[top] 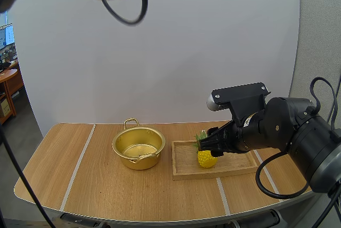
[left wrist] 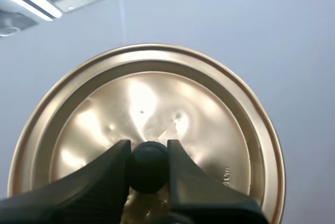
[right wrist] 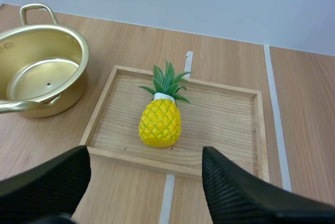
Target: Open the pot, put the pineapple inside, and close it
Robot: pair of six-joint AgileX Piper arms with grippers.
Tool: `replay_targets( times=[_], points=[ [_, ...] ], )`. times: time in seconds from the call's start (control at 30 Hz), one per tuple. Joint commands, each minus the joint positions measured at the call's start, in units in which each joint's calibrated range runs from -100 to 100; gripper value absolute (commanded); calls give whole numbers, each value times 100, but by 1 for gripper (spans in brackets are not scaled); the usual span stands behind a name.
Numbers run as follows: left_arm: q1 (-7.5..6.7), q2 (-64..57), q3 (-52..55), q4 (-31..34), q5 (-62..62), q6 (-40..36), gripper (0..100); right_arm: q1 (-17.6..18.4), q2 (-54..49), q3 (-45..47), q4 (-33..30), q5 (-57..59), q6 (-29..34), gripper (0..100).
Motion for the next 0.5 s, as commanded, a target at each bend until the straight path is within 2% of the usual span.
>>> replay_targets(
  times=[0.0, 0.27, 0.47],
  points=[
    [-15, 85, -1113, 1359, -875, -937, 0, -16, -13, -60, 161, -237, -22, 100],
    [-15, 70, -1226, 1449, -2233, -937, 0, -16, 443, -196, 225, -299, -22, 100],
    [-15, 70, -1226, 1449, -2368, -937, 0, -16, 1250, -759, 375, -243, -22, 100]
  ],
)
